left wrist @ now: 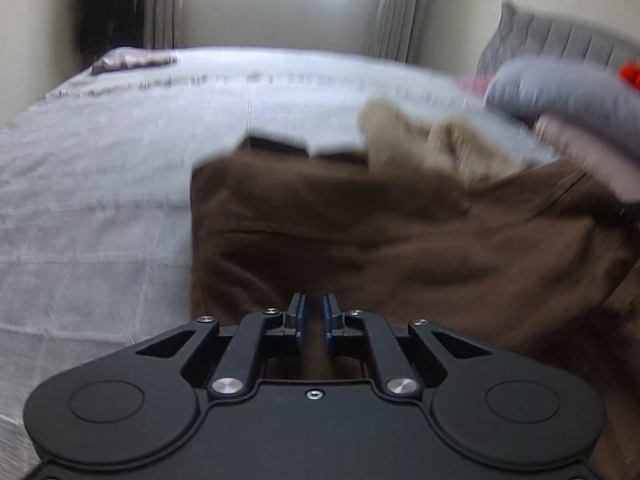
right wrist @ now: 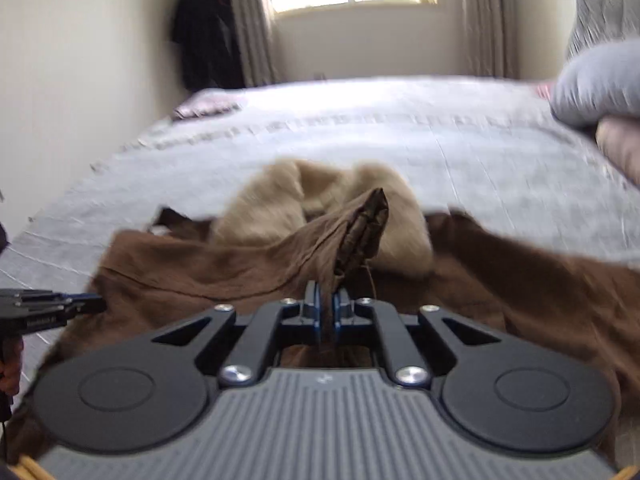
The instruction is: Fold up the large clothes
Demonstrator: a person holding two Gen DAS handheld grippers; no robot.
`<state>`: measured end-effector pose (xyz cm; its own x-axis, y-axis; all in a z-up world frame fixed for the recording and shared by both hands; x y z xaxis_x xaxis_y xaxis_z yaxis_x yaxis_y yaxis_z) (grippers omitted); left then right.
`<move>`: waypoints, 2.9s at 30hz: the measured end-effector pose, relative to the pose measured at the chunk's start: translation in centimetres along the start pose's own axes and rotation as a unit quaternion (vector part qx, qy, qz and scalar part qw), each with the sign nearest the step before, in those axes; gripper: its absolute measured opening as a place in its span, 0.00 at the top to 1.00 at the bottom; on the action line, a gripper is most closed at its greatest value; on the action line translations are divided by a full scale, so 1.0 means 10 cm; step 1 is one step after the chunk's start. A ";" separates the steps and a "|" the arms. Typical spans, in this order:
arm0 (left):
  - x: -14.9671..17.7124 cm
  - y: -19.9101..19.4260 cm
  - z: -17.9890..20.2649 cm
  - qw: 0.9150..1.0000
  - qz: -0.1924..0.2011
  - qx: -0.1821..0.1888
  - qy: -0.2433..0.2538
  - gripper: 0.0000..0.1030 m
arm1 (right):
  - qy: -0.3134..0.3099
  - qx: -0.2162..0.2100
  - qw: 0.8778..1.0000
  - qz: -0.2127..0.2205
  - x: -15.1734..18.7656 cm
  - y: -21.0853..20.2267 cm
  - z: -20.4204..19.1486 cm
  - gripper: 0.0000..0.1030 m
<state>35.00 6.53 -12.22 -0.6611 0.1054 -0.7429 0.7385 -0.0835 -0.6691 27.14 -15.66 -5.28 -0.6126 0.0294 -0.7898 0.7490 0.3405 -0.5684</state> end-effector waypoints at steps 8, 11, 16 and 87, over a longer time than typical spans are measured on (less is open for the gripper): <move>-0.25 -0.37 -0.01 0.997 0.072 0.001 0.008 0.88 | -0.022 0.065 0.997 -0.032 0.50 0.17 0.40 0.58; -0.43 -0.23 -0.10 0.997 0.079 -0.014 -0.015 0.88 | -0.033 0.041 0.999 0.003 0.30 0.06 0.26 0.58; -0.44 0.27 -0.21 0.997 0.050 -0.042 -0.046 0.88 | -0.062 0.008 0.998 0.003 0.15 0.23 0.01 0.60; 0.27 -0.86 0.56 0.996 -0.035 0.063 -0.048 0.02 | 0.116 0.352 0.921 -0.121 0.32 -1.83 3.09 0.93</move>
<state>26.11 1.99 -8.60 -0.7248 0.0213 -0.6886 0.6712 -0.2034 -0.7128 19.31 -50.82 -4.53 -0.7588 0.2598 -0.5973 0.5119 -0.3290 -0.7935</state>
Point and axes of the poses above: each gripper's, at about its wrist camera, not at the fingertips, and y roughly the way its jaws point, z to its right, x to its underside, the point moved 8 cm from there along y, roughly the way its jaws point, and after that the axes turned 11 degrees about -x, right-handed, at the moved point
